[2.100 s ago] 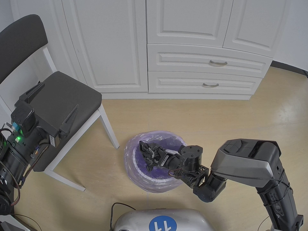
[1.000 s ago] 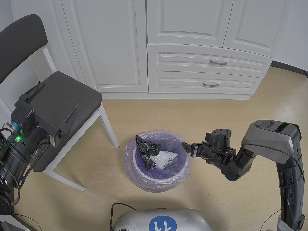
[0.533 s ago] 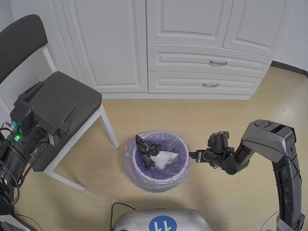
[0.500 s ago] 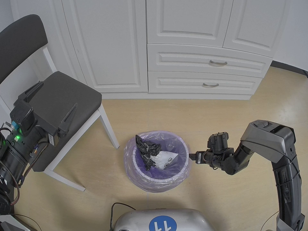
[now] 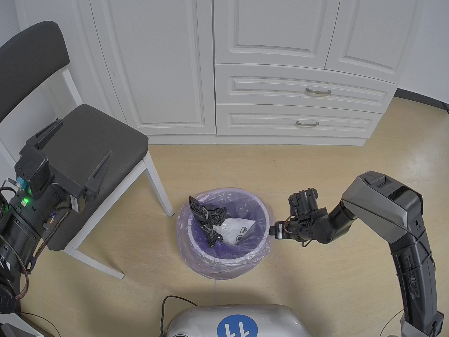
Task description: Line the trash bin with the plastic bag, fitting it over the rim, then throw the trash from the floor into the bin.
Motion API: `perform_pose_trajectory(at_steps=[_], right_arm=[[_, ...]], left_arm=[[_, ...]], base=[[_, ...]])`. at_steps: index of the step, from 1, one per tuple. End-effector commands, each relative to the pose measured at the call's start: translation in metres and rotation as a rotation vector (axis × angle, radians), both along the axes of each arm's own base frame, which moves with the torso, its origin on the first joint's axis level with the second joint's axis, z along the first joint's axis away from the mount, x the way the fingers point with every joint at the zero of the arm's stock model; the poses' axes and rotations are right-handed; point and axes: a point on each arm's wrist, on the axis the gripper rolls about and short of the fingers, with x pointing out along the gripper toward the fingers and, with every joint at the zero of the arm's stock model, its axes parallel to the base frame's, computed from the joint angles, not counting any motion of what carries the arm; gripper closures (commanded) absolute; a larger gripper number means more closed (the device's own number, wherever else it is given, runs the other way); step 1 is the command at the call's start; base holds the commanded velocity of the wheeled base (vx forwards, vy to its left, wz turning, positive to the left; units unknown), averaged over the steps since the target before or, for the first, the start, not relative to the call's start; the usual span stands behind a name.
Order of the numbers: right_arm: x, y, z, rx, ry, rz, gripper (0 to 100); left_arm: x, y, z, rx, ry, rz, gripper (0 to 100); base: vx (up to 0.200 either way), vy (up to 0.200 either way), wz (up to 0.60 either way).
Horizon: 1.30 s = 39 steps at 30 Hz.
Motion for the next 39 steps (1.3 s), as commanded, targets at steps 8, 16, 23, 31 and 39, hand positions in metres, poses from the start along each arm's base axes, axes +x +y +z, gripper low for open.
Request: perform_pose_trajectory(at_steps=[8,16,23,31,39], right_arm=[[0.046,0.008,-0.018,0.008,-0.104,-0.08,0],[0.057,0.007,-0.016,0.034,-0.019,-0.126,0],[0.072,0.001,-0.032,0.021,0.018,-0.191,0],[0.074,-0.003,-0.035,-0.001,0.076,-0.201,0],[0.074,-0.004,-0.022,0.028,0.056,-0.277,0]], left_arm=[[0.003,-0.009,-0.007,0.011,0.035,-0.005,0],[0.005,-0.011,-0.009,0.015,0.046,-0.007,0],[0.005,-0.011,-0.01,0.016,0.05,-0.007,0],[0.006,-0.011,-0.013,0.021,0.06,-0.007,0],[0.009,-0.013,-0.015,0.024,0.074,-0.006,0]], base=[[0.0,0.0,0.0],[0.0,0.0,0.0],[0.0,0.0,0.0],[0.0,0.0,0.0],[0.0,0.0,0.0]])
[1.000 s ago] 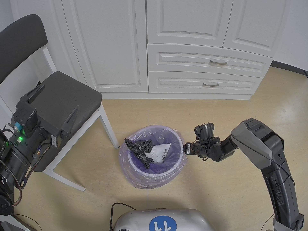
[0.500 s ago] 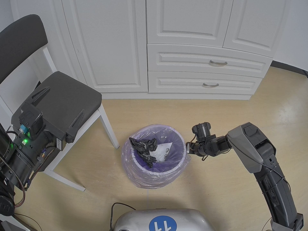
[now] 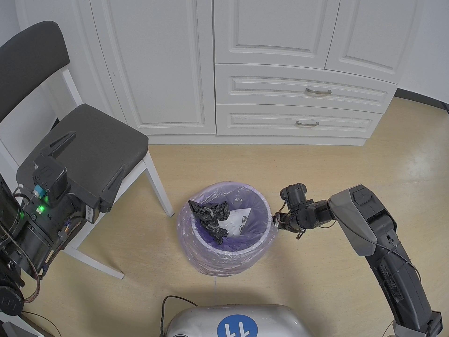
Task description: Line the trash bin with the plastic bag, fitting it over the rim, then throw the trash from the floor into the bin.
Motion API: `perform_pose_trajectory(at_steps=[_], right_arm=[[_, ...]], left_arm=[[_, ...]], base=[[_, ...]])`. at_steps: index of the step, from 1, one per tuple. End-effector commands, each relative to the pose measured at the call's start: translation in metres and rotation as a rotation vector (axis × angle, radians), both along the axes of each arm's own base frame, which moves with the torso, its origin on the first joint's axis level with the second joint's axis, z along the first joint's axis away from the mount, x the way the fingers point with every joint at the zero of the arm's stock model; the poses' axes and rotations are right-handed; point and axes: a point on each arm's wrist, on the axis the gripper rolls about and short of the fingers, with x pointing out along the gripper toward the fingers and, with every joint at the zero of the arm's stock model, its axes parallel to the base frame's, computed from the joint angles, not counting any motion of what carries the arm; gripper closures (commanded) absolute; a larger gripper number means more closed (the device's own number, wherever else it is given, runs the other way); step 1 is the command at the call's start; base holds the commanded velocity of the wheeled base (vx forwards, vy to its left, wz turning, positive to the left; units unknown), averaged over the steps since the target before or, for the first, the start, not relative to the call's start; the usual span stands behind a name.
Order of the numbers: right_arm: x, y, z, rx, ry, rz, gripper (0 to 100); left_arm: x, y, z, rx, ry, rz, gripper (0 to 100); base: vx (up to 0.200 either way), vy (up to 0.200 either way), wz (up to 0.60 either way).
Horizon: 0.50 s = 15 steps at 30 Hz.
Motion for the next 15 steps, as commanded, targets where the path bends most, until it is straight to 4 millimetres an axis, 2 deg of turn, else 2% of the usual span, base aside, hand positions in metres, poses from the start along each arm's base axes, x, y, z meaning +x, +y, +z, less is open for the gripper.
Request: perform_pose_trajectory(at_steps=[1,5,8,12,13,14,15], right_arm=[[-0.001,-0.003,0.022,0.028,-0.017,-0.03,0],[-0.011,-0.017,0.048,0.083,-0.031,-0.069,0],[-0.021,-0.035,0.067,0.116,-0.089,-0.081,0],[-0.05,-0.051,0.081,0.157,-0.145,-0.016,0],[-0.062,-0.054,0.083,0.144,-0.169,0.038,0],[-0.062,-0.054,0.083,0.144,-0.169,0.038,0],[-0.077,-0.058,0.082,0.107,-0.203,0.088,0]], left_arm=[[0.002,-0.001,-0.001,0.002,0.006,0.001,0],[0.002,-0.001,0.001,-0.003,0.0,0.003,0],[0.002,0.0,0.002,-0.006,-0.007,0.007,0],[0.004,0.007,0.005,-0.012,-0.018,0.043,0],[0.005,0.01,0.006,-0.014,-0.023,0.059,0],[0.005,0.01,0.006,-0.014,-0.023,0.059,0],[0.007,0.015,0.007,-0.013,-0.026,0.089,0]], base=[[0.0,0.0,0.0],[0.0,0.0,0.0],[0.0,0.0,0.0],[0.0,0.0,0.0],[0.0,0.0,0.0],[0.0,0.0,0.0],[0.0,0.0,0.0]])
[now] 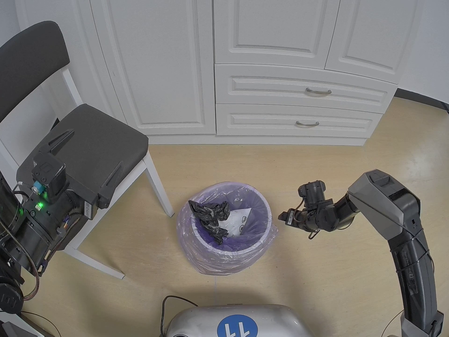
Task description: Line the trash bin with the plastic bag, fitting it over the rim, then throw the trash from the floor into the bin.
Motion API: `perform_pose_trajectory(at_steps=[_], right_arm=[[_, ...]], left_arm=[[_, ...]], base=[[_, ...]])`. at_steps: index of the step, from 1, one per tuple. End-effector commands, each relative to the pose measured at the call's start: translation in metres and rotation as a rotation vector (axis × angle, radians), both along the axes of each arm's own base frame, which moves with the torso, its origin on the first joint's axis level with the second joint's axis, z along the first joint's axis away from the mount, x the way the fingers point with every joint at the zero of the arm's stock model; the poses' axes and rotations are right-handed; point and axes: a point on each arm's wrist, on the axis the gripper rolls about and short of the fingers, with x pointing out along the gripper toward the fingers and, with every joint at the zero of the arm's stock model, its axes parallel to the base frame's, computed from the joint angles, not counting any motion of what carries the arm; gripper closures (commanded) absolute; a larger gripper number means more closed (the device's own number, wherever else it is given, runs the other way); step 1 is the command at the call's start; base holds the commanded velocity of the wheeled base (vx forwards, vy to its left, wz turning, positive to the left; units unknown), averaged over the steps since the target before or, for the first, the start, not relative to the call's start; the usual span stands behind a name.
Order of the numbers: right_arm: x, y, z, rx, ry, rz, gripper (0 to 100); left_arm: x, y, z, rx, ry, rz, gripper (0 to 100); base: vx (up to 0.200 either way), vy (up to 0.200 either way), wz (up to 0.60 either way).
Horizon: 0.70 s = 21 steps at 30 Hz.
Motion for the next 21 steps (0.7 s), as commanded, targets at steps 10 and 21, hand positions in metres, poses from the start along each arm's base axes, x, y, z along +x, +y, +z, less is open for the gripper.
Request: perform_pose_trajectory(at_steps=[10,21], right_arm=[[-0.083,-0.029,0.071,-0.065,-0.343,0.191,0],[-0.16,-0.033,0.139,-0.137,-0.6,0.269,0]], left_arm=[[0.024,0.045,0.008,-0.007,-0.026,0.266,0],[0.037,0.054,0.001,-0.002,0.016,0.419,0]], base=[[0.0,0.0,0.0],[0.0,0.0,0.0]])
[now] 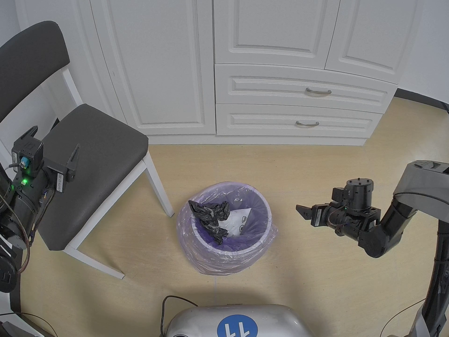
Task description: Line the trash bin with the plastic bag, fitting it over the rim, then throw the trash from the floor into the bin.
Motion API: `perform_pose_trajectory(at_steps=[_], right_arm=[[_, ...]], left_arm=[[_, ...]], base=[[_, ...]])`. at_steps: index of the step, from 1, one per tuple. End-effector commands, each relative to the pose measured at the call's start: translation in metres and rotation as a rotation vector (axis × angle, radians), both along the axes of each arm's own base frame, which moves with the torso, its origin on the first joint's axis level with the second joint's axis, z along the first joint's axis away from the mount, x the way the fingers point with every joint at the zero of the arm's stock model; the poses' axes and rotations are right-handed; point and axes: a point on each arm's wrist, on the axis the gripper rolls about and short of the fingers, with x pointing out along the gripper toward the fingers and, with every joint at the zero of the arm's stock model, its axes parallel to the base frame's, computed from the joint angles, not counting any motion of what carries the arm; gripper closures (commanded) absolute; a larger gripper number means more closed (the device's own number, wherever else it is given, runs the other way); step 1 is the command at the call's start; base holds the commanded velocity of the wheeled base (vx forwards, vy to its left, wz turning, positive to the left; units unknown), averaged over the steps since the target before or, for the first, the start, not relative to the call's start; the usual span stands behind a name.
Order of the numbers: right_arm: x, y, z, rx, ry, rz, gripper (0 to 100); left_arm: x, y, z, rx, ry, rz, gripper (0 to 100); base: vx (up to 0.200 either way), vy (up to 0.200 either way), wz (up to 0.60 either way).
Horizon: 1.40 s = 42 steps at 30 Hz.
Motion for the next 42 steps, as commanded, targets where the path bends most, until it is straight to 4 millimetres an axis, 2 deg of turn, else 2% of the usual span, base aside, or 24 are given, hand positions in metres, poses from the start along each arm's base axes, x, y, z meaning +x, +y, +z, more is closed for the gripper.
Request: perform_pose_trajectory(at_steps=[1,7,10,11,13,15,16,19,23,27,42], right_arm=[[-0.048,-0.004,0.049,-0.008,-0.206,0.043,0],[-0.06,-0.024,0.058,-0.046,-0.325,-0.063,0],[-0.056,-0.033,0.066,-0.096,-0.397,-0.093,0],[-0.056,-0.033,0.066,-0.096,-0.397,-0.093,0],[-0.058,-0.033,0.069,-0.138,-0.441,-0.104,0],[-0.058,-0.033,0.069,-0.145,-0.442,-0.106,0],[-0.057,-0.034,0.072,-0.19,-0.457,-0.142,0],[-0.063,-0.034,0.087,-0.197,-0.504,-0.185,0],[-0.077,-0.033,0.111,-0.165,-0.578,-0.186,0],[-0.096,-0.033,0.126,-0.143,-0.623,-0.182,0],[-0.162,-0.037,0.143,-0.108,-0.666,-0.201,0]], left_arm=[[0.011,0.005,-0.006,0.003,0.033,0.078,0],[0.021,0.012,-0.005,-0.005,0.034,0.103,0],[0.033,0.012,0.014,-0.037,-0.028,0.089,0],[0.033,0.012,0.014,-0.037,-0.028,0.089,0],[0.041,0.011,0.037,-0.148,-0.123,0.067,0],[0.042,0.011,0.038,-0.158,-0.13,0.067,0],[0.044,0.012,0.052,-0.217,-0.187,0.059,0],[0.042,0.022,0.058,-0.268,-0.211,0.081,0],[0.029,0.025,0.063,-0.352,-0.251,0.064,0],[0.011,0.026,0.063,-0.391,-0.255,0.054,0],[-0.053,0.032,0.042,-0.469,-0.281,0.044,0]], base=[[0.0,0.0,0.0],[0.0,0.0,0.0],[0.0,0.0,0.0],[0.0,0.0,0.0],[0.0,0.0,0.0],[0.0,0.0,0.0],[0.0,0.0,0.0],[0.0,0.0,0.0],[0.0,0.0,0.0],[0.0,0.0,0.0],[0.0,0.0,0.0]])
